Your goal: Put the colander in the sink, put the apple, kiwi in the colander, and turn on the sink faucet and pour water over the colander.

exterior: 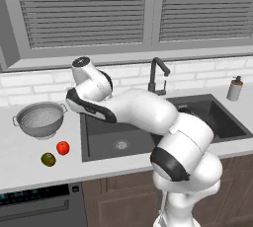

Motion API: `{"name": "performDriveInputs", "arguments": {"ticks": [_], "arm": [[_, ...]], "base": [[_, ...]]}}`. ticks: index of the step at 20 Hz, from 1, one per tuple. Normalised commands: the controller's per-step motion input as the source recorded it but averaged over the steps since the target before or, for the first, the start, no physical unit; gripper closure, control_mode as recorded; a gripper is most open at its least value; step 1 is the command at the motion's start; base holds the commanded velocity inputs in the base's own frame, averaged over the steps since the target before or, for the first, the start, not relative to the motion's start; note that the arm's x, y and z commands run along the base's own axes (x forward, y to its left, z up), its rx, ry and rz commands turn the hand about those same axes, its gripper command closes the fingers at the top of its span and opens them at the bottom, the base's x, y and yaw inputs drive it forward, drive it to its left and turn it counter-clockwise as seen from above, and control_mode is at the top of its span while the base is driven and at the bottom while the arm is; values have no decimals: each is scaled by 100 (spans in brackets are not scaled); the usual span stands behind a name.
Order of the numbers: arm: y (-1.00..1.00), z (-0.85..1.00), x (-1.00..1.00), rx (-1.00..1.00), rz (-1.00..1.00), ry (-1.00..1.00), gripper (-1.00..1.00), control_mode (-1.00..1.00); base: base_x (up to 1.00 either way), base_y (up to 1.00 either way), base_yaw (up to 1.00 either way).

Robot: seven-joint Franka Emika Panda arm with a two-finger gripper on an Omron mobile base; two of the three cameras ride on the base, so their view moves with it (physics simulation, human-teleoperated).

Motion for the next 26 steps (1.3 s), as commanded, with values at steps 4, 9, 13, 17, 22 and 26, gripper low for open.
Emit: {"name": "performDriveInputs", "arguments": {"ticks": [4, 9, 13, 17, 22, 26], "arm": [[-2, -35, 23, 26, 10, 4, -100, -100], [0, -14, 1, 26, 12, 0, -100, -100], [1, -44, 0, 16, 12, 4, -100, -100], [5, -24, -1, 6, 10, 4, -100, -100], [32, 0, -8, 3, 9, 1, -100, -100], [57, 0, 0, 4, 4, 0, -100, -100]], "base": [[0, 0, 0], [0, 0, 0], [0, 0, 0], [0, 0, 0], [0, 0, 0], [0, 0, 0]]}}
